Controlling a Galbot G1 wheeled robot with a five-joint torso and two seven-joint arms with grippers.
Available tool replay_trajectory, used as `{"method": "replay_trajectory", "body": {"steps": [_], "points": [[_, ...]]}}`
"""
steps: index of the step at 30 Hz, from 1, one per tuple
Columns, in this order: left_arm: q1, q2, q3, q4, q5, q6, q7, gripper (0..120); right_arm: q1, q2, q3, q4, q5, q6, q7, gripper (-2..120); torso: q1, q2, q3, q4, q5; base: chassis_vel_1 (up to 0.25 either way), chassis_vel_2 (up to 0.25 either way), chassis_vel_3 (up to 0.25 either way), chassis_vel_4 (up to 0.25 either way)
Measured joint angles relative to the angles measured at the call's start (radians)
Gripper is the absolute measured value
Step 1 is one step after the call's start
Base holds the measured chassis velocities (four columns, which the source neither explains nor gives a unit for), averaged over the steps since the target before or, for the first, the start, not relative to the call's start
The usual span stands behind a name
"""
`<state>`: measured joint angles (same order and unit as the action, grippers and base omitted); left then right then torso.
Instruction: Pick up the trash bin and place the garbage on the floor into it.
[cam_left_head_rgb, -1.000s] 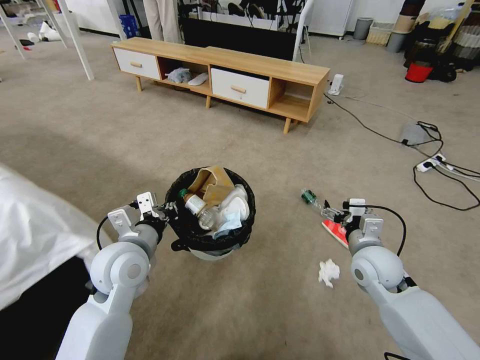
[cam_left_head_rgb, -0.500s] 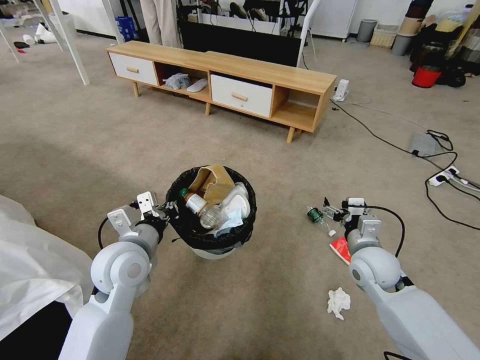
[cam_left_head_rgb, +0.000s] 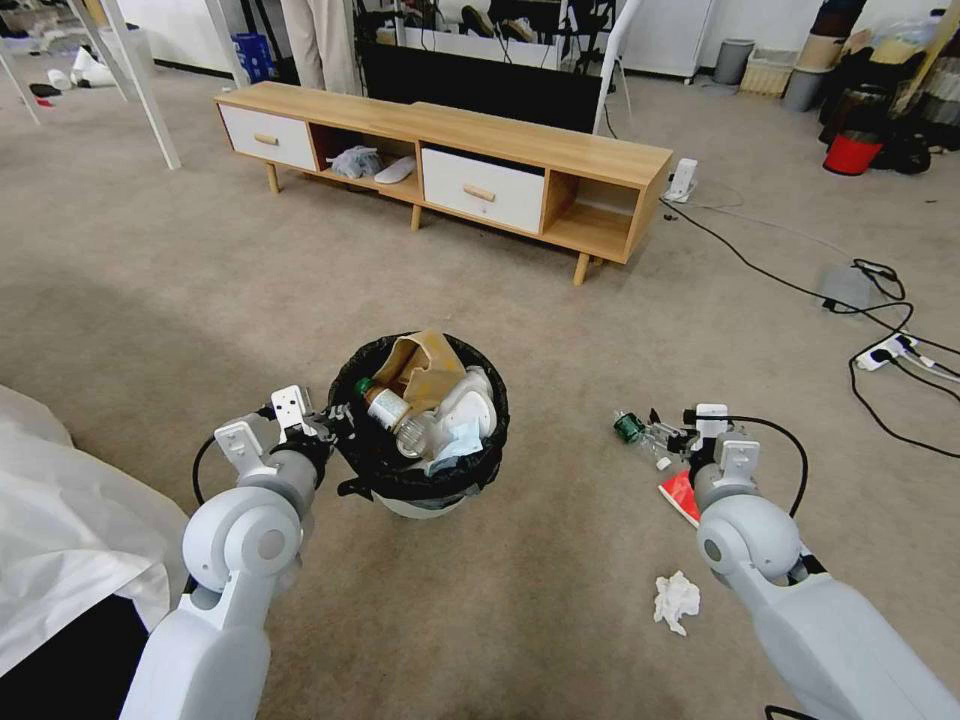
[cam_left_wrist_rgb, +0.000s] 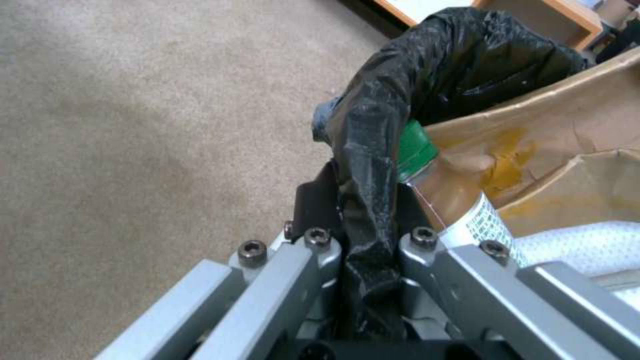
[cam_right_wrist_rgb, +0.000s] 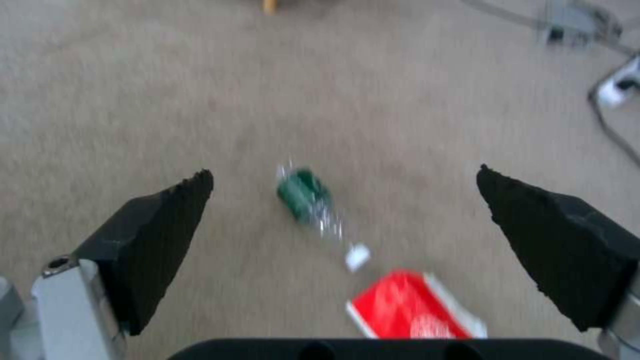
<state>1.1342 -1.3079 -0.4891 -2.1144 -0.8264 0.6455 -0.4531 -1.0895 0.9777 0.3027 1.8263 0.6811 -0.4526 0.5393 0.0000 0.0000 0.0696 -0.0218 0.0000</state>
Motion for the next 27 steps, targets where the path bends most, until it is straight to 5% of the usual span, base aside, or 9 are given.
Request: {"method": "replay_trajectory", "body": {"steps": [9, 27], "points": [[0.005, 0.005, -0.010, -0.007, 0.000, 0.001, 0.001, 4, 0.010, -0.008, 0.038, -0.026, 0.175, -0.163, 0.071, 100, 0.000, 0.000, 0.000, 0.0000, 0.0000, 0.000, 0.000, 0.000, 0.000], [0.003, 0.017, -0.017, -0.032, -0.048, 0.021, -0.013, 4, 0.021, 0.002, 0.011, -0.106, 0.321, -0.288, 0.070, 100, 0.000, 0.000, 0.000, 0.0000, 0.0000, 0.000, 0.000, 0.000, 0.000]]}}
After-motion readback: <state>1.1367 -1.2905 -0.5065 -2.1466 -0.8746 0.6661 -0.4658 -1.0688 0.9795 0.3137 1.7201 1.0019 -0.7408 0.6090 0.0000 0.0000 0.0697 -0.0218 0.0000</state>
